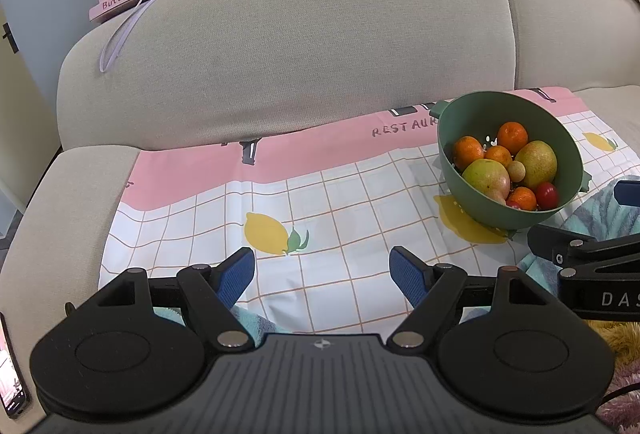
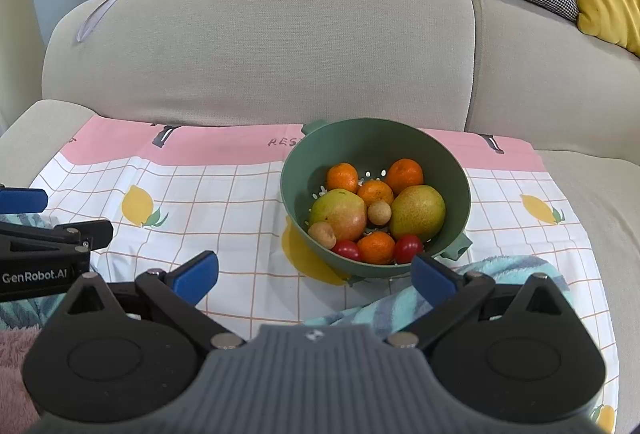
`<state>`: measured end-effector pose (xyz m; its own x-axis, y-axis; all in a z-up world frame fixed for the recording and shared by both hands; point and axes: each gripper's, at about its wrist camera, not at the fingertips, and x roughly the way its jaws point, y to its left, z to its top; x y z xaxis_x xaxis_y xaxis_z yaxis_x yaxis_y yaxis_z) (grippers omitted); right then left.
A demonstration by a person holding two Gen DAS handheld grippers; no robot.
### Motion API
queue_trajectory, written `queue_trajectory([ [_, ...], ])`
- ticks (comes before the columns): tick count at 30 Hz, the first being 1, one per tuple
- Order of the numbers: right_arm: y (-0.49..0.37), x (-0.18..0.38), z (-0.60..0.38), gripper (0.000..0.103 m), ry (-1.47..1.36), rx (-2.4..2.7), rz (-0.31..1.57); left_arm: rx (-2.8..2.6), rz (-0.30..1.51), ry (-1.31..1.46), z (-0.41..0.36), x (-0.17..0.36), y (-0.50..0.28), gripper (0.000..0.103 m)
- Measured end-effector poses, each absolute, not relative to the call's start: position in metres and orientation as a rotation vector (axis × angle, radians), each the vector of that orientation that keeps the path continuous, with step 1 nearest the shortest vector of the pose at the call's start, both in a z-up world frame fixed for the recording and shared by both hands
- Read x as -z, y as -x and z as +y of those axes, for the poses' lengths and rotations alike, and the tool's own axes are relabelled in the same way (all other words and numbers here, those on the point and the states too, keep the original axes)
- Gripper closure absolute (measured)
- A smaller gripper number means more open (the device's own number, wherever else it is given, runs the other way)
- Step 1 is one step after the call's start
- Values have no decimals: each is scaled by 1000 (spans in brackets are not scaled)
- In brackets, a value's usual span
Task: Organize fruits
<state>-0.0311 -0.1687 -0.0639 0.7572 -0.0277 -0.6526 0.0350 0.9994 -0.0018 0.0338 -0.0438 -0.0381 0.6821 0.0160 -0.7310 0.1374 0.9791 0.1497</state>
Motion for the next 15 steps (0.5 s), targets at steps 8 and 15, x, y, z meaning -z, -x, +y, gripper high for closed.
queue_trajectory([
  [8, 31, 64, -169, 4, -10, 34, 712, 68, 818, -198, -44, 38, -33, 13],
  [15, 33, 65, -169, 4, -9, 32, 714, 72, 817, -198, -43, 38, -33, 13],
])
